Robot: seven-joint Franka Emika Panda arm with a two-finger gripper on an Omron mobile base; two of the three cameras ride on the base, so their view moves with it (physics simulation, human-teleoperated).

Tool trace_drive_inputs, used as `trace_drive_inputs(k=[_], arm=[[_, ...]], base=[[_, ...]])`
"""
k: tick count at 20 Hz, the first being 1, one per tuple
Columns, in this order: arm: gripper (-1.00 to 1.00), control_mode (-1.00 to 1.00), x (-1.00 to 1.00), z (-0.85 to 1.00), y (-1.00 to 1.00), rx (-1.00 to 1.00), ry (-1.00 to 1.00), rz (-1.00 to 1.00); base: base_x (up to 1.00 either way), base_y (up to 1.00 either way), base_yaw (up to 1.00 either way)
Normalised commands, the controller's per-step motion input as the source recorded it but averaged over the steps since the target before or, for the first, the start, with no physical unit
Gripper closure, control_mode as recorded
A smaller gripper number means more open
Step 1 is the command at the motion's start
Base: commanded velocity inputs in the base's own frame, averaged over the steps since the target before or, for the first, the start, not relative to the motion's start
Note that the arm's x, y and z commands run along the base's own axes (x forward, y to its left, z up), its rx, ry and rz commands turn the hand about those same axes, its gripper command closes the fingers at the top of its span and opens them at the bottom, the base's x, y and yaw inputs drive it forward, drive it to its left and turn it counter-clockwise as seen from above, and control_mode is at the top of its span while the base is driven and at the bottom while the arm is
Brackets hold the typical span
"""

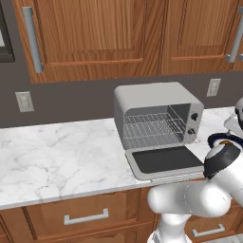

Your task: Pick up the bagel from the plate, place it on the toaster oven rack, close the door, and set the timer.

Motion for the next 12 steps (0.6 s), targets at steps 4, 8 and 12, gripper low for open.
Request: trace_drive_inputs(k=[4,8,12], arm=[[-1.00,-1.00,0.00,-0.28,-0.28,0.02,0.00,-0.09],[-1.00,-1.00,0.00,-0.27,-0.19,0.02,0.00,-0.08],[-1.00,-1.00,0.04,-0.16,-0.05,0.01,0.00,-0.06]], base=[[0.00,0.00,0.00],[0.00,0.00,0.00],[0.00,0.00,0.00]])
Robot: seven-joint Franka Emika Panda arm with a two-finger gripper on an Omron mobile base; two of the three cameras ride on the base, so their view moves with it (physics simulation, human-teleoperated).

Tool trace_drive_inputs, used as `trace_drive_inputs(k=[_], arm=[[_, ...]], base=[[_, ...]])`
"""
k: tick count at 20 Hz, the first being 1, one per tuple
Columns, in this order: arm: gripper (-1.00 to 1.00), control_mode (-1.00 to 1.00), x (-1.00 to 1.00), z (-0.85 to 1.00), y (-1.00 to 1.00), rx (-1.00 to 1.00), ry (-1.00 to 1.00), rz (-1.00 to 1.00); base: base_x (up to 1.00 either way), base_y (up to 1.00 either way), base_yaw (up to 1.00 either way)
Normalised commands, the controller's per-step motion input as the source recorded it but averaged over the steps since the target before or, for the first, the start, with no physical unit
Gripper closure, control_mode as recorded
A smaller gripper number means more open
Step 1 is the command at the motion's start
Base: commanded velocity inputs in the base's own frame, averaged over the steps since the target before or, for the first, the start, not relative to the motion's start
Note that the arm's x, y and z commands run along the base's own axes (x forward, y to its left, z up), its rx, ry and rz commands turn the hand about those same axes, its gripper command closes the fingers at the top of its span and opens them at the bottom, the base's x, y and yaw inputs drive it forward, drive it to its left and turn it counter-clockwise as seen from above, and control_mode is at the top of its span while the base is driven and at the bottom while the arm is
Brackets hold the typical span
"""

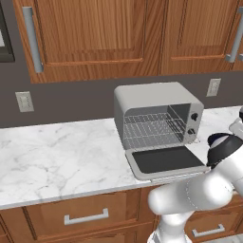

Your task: Pick up the bagel from the plate, place it on the toaster oven rack, close the door, and set the timer.

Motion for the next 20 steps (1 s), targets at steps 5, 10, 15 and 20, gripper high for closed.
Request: trace_drive_inputs(k=[5,10,15,20], arm=[[-1.00,-1.00,0.14,-0.14,-0.10,0.00,0.00,-0.06],[-1.00,-1.00,0.26,-0.08,-0.09,0.00,0.00,-0.07],[-1.00,-1.00,0.20,-0.17,-0.12,0.00,0.00,-0.09],[-1.00,-1.00,0.13,-0.24,-0.21,0.00,0.00,-0.08]], base=[[0.00,0.00,0.00],[0.00,0.00,0.00],[0.00,0.00,0.00],[0.00,0.00,0.00]])
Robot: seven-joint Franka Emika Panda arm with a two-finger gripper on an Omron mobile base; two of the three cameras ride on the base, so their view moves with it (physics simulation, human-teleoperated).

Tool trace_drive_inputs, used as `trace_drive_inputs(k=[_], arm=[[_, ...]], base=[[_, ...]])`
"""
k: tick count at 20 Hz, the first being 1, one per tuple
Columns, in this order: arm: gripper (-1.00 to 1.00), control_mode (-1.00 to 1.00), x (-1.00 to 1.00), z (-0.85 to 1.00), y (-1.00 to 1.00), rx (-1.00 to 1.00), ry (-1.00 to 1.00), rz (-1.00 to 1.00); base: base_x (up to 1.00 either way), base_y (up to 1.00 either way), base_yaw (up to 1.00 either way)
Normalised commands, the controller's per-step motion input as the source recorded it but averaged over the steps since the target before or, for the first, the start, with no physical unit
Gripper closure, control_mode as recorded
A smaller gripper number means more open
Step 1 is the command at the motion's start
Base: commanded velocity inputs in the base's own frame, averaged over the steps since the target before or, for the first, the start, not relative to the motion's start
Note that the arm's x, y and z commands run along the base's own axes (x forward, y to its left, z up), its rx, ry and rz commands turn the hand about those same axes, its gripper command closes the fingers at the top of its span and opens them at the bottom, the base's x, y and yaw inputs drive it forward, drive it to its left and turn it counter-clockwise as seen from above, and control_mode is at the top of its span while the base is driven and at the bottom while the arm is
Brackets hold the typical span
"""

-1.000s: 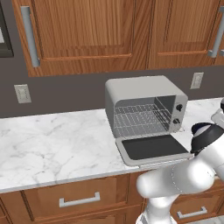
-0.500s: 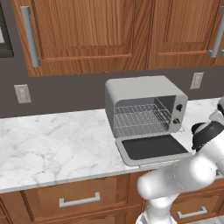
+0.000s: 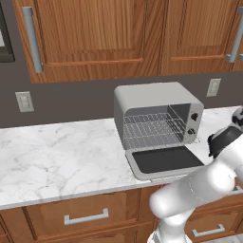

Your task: Pick up the bagel from the plate, place it on the toaster oven rack, close the door, and set the timer.

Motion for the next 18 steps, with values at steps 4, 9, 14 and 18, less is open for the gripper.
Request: trace_drive_inputs(k=[4,9,14,18], arm=[[-1.00,-1.00,0.13,-0.17,-0.19,0.00,0.00,-0.08],[-1.00,-1.00,0.09,-0.06,-0.13,0.00,0.00,-0.07],[-1.00,-1.00,0.07,-0.04,-0.08,0.00,0.00,-0.05],[-1.00,-1.00,0.11,-0.06,-0.03,0.01,0.00,-0.03]], base=[[0.00,0.00,0.00],[0.00,0.00,0.00],[0.00,0.00,0.00],[0.00,0.00,0.00]])
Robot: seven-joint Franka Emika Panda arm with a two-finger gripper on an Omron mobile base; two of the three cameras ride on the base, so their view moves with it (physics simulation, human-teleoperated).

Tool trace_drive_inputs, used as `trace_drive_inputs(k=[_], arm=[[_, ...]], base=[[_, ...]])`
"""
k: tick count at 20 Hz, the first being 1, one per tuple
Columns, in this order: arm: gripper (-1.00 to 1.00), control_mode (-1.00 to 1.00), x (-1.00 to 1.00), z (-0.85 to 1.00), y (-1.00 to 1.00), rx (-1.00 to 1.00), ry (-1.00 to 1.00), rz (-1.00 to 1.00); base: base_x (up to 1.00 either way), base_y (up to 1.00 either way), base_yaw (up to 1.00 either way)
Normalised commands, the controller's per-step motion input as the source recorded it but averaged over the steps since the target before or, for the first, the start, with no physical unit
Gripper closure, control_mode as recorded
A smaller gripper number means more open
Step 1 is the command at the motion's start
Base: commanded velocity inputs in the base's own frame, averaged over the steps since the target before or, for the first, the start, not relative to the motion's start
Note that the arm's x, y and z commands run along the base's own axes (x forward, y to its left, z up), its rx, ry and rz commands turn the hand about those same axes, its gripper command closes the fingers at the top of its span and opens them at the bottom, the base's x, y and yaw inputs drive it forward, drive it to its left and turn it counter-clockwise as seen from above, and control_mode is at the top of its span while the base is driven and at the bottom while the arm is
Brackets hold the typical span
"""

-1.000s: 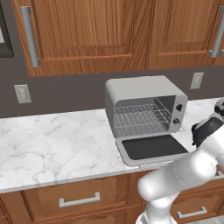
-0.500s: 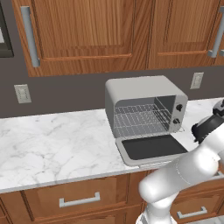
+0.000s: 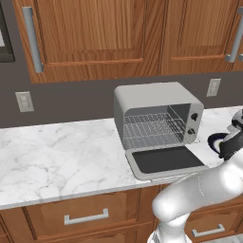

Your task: Pick up the bagel from the plate, place it on the toaster oven rack, close the door, and set the timer.

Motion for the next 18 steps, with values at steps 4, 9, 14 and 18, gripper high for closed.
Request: trace_drive_inputs(k=[4,9,14,18], arm=[[-1.00,-1.00,0.02,-0.11,0.00,0.02,0.00,-0.01],[-1.00,-1.00,0.05,-0.20,0.00,0.01,0.00,-0.02],[-1.00,-1.00,0.13,-0.13,0.00,0.01,0.00,-0.02],[-1.00,-1.00,0.21,-0.01,-0.01,0.00,0.00,-0.03]], base=[[0.00,0.00,0.00],[0.00,0.00,0.00],[0.00,0.00,0.00],[0.00,0.00,0.00]])
